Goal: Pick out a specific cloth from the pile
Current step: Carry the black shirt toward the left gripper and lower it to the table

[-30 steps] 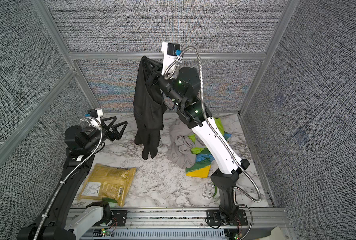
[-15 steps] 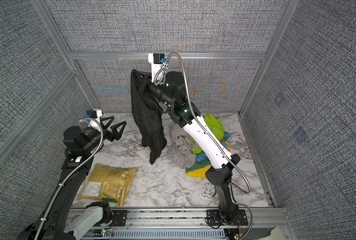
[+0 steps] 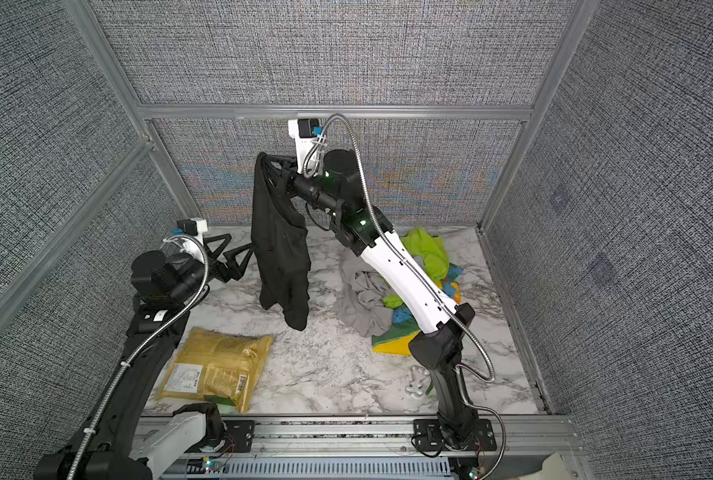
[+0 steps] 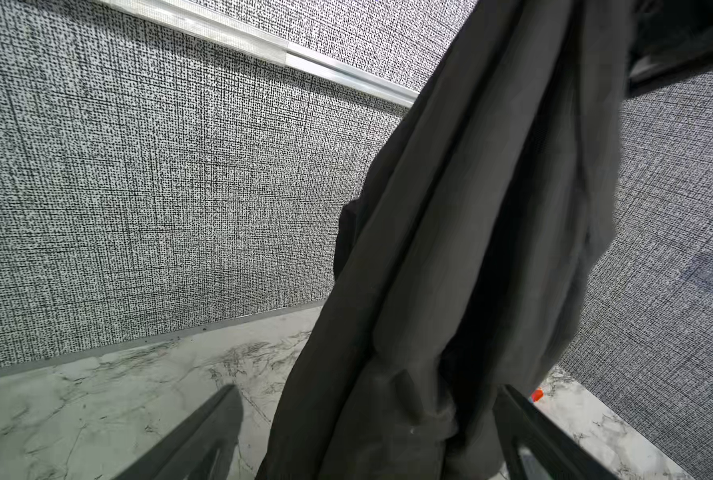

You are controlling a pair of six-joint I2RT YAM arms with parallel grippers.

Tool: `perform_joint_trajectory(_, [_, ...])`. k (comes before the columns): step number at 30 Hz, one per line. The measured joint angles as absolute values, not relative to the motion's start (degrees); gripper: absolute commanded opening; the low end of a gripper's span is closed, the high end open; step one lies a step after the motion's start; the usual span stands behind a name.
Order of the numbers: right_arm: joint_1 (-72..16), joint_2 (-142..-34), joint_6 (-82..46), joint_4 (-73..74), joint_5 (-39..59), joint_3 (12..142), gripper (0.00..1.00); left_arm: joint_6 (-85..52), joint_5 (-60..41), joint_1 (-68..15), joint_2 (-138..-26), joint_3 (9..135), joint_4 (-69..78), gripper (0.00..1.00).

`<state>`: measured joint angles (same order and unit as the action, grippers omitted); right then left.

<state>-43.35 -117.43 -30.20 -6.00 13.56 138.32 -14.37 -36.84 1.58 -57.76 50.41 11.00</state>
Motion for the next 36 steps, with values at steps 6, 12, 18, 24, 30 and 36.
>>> perform_joint_trajectory(6, [-43.2,-117.9,-31.4,-5.7,14.0,130.2,0.00,-14.1,-36.6,1.6,-57.5,50.4,11.0,0.96])
perform_joint_trajectory(12, [-43.1,-116.7,-32.8,-3.1,15.2,118.9,0.00,-13.9,-36.2,1.6,-57.5,50.4,10.9,0.95])
perform_joint_trajectory(18, [-43.4,-113.3,-34.9,1.8,16.5,105.8,0.00,-13.2,-35.8,1.5,-58.3,51.2,9.9,0.94])
perform_joint_trajectory(24, [-44.8,-112.3,-36.6,5.5,17.9,97.1,0.00,-8.8,-33.5,1.3,-61.4,55.3,0.4,0.98])
perform_joint_trajectory(30, [-46.6,-113.6,-37.1,6.9,18.2,91.9,0.00,-6.6,-32.4,1.3,-62.9,55.0,-6.9,0.99])
perform_joint_trajectory(36, [-47.0,-118.3,-37.1,4.8,16.5,91.8,0.00,-6.4,-28.6,1.3,-68.2,55.6,-13.5,0.99])
